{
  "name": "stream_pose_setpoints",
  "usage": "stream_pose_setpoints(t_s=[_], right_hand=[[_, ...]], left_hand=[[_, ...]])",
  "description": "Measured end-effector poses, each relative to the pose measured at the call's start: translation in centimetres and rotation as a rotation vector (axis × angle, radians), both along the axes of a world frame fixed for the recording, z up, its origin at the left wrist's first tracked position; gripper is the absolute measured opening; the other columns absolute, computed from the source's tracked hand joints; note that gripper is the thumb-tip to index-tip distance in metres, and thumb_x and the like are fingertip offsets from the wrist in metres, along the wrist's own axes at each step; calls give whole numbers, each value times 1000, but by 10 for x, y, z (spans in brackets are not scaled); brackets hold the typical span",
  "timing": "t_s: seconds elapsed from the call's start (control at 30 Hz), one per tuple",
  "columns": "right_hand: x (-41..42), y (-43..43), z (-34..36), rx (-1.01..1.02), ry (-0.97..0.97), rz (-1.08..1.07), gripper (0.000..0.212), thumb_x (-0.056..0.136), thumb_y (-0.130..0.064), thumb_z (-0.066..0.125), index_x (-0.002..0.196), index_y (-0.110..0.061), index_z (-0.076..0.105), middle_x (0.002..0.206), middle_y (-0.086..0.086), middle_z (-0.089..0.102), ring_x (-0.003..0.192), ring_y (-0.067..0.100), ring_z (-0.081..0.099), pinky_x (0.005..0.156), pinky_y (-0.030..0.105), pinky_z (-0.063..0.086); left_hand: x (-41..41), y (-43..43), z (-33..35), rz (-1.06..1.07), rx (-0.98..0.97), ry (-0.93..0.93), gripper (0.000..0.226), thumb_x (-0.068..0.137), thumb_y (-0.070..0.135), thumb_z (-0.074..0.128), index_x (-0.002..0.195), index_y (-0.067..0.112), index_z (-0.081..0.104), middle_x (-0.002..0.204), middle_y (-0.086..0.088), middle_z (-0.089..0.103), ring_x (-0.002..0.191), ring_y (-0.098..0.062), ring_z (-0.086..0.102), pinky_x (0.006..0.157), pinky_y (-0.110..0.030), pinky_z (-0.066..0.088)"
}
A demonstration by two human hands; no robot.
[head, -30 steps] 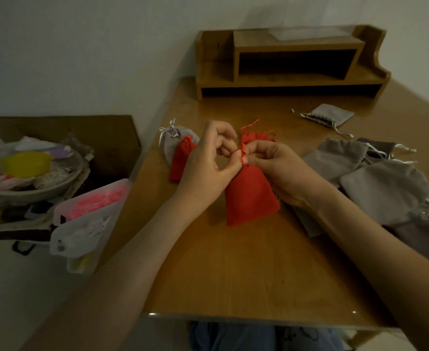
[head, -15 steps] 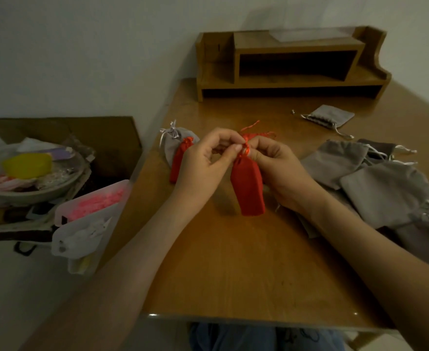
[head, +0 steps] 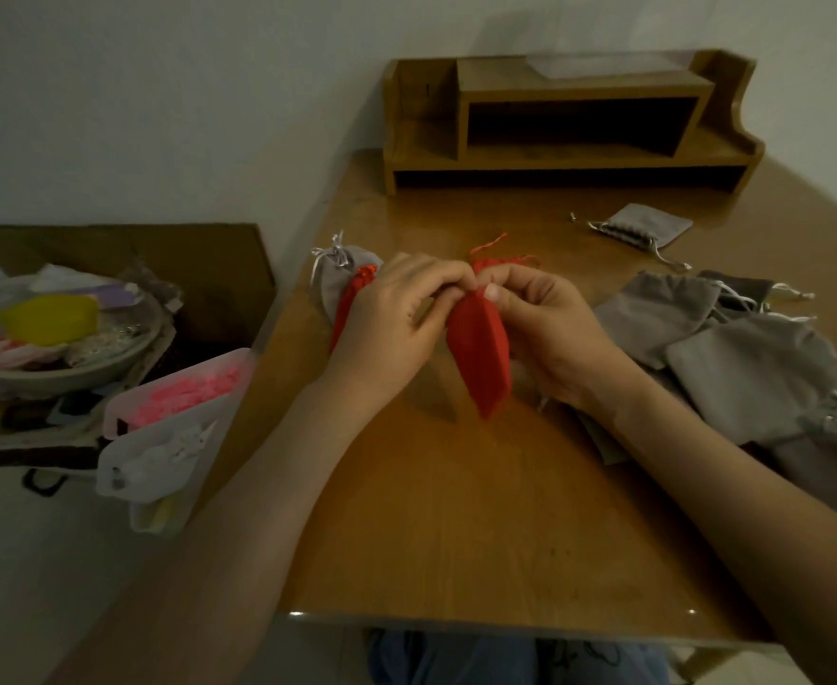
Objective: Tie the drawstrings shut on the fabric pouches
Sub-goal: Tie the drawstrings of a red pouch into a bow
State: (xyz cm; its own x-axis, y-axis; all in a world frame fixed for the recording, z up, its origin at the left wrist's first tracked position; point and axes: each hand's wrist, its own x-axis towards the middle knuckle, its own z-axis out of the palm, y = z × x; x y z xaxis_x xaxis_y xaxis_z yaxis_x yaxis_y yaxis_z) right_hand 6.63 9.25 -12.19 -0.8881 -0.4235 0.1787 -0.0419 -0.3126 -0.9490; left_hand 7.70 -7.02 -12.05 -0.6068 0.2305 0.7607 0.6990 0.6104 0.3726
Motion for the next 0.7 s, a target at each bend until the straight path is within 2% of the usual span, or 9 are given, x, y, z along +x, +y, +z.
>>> stream_pose_setpoints(t_s=[0.17, 0.3, 0.37, 0.5, 0.57, 0.7], right_hand=[[0, 0, 2, 153, 4, -96, 10, 89, -12, 55, 87, -8, 63, 75, 7, 65, 59, 10, 59, 56, 19, 49], [1, -1, 5, 196, 14, -121, 12, 91, -6, 54, 84, -10, 63, 69, 3, 65, 55, 6, 59, 52, 16, 48], [3, -2, 6, 252, 55, -126, 13, 93, -6, 52, 85, -10, 62, 69, 6, 61, 51, 4, 55, 49, 14, 45], [6, -2, 8, 301, 128, -153, 12, 94, -4, 51, 86, -9, 58, 72, 10, 56, 55, 6, 52, 51, 12, 43], [6, -2, 7, 297, 155, -135, 12, 94, -3, 51, 86, -10, 56, 75, 12, 53, 60, 10, 50, 55, 14, 44], [3, -1, 5, 263, 172, -67, 9, 95, -6, 51, 88, -11, 55, 81, 13, 51, 67, 14, 49, 62, 22, 43]], left_hand=[[1, -2, -3, 50, -90, 33, 9, 85, 4, 60, 90, 6, 67, 86, 2, 62, 86, -6, 49, 81, -9, 34], [3, 3, -3, 57, -8, -32, 8, 86, 7, 61, 94, 5, 61, 88, 0, 61, 86, -9, 54, 78, -11, 39], [5, 3, -3, 38, 71, -97, 15, 88, 7, 64, 100, 7, 55, 90, 0, 64, 88, -10, 61, 77, -7, 41], [5, 4, -3, 29, 101, -121, 19, 88, 8, 65, 101, 8, 50, 92, -3, 67, 95, -2, 59, 79, -1, 38], [4, 4, -3, 33, 117, -106, 18, 88, 9, 64, 100, 4, 51, 92, -5, 68, 95, -3, 60, 77, -3, 41], [3, 5, -5, 44, 152, -96, 15, 91, 14, 61, 96, 2, 55, 88, 1, 64, 87, -11, 63, 73, -16, 47]])
